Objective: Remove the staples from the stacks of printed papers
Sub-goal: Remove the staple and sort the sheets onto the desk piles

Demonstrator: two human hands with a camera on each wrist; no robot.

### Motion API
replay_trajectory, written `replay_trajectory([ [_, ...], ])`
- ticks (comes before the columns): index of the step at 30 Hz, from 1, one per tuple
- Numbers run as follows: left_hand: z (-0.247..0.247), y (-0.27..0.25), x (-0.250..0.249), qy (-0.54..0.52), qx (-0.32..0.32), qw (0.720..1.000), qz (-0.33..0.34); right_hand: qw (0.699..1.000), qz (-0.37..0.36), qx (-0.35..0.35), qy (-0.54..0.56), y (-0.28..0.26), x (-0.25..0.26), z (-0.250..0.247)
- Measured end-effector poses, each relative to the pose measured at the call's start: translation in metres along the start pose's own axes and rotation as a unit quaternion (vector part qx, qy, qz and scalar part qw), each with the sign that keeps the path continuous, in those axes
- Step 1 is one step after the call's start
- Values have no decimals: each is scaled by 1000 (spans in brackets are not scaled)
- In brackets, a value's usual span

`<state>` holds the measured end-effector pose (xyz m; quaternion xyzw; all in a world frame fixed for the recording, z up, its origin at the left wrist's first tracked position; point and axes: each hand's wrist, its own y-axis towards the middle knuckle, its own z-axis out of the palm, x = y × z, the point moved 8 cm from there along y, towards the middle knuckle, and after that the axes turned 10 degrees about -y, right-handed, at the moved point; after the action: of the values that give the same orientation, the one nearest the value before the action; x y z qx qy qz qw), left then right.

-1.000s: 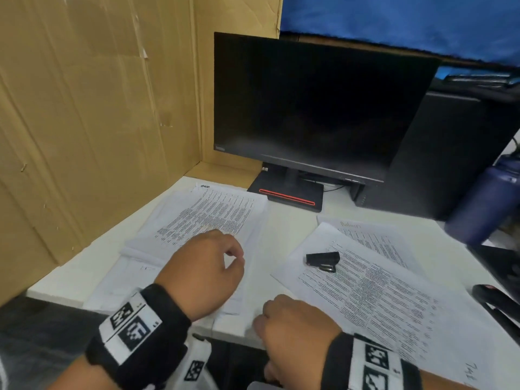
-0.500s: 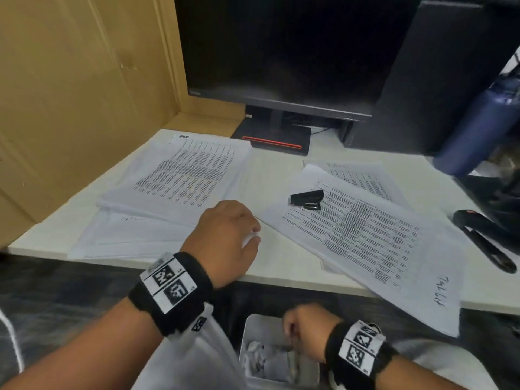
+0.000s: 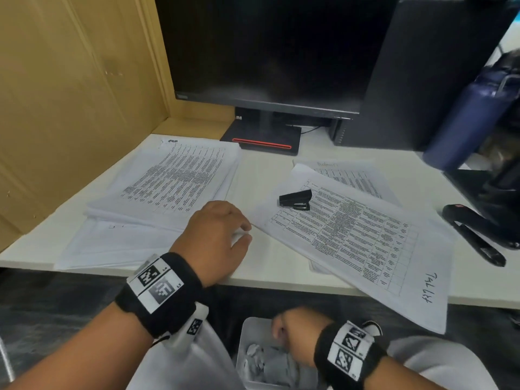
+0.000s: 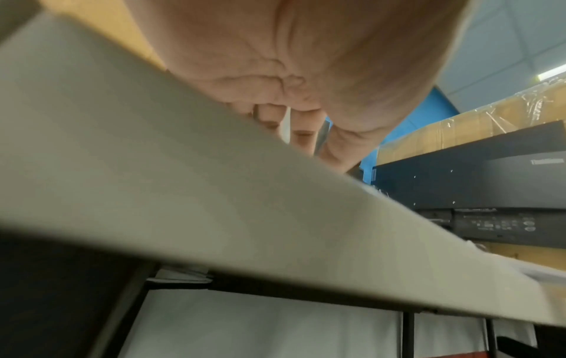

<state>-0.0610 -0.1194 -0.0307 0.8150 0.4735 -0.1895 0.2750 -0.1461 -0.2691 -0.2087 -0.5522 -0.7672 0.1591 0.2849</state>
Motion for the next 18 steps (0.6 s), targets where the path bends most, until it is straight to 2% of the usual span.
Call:
replay_trajectory([
  [3,-7,5,-5,-26,-8,1000,-9,996,-88,-8,33,-61,50,-41],
  [5,-7,8,-10,-44,7,999,-7,992,-104,-43,52,-104,61,-82],
  [7,0,9,-14,-42,37,998,-12,989,-85,-107,54,-132,45,-128],
  [9,13,8,-18,-25,83,996,-21,979,-34,-182,81,-142,4,-169],
  [11,30,4,-21,4,131,991,-23,967,35,-249,34,-131,-40,-206],
  [13,43,3,-23,50,168,984,-19,955,85,-282,-26,-108,-67,-238],
  [16,56,0,-35,96,226,969,-17,949,111,-287,-61,-62,-70,-263],
  [17,56,-8,-45,114,241,964,3,951,111,-279,-76,-46,-64,-264],
  [18,77,-11,-37,133,261,956,2,954,109,-262,-94,-32,-56,-262],
])
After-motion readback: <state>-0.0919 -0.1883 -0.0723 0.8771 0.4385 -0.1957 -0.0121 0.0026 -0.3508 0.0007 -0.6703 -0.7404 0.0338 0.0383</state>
